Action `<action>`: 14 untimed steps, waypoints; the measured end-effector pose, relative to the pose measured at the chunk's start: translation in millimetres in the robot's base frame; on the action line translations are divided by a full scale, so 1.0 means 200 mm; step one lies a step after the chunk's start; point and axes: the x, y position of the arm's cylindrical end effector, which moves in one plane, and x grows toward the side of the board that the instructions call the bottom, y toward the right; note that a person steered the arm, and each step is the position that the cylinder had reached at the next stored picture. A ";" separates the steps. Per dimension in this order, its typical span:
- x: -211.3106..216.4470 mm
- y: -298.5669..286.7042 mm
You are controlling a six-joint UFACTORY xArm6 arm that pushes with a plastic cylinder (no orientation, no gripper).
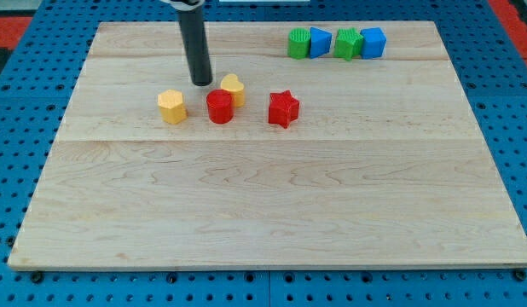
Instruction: Nudge to the red circle up a bit
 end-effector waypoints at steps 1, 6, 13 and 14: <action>-0.01 0.12; 0.09 0.02; -0.03 1.05; 0.08 1.09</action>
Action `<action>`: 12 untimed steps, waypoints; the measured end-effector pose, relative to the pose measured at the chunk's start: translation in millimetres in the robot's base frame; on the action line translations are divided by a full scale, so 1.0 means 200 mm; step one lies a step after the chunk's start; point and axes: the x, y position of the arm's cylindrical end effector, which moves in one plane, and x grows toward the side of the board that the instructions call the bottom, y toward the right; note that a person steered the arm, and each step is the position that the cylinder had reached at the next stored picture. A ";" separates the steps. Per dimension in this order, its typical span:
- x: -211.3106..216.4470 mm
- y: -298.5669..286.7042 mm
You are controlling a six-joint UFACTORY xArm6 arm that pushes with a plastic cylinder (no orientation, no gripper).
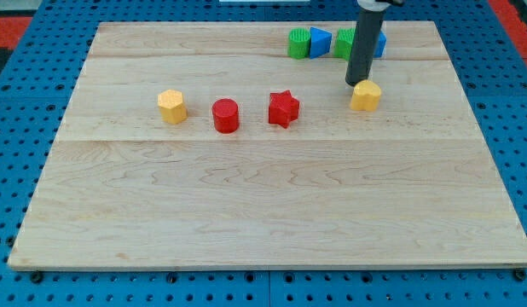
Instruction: Nudge to the red circle up a bit
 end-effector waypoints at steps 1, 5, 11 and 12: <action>0.05 -0.02; -0.05 -1.87; 0.44 -0.94; 0.44 -0.94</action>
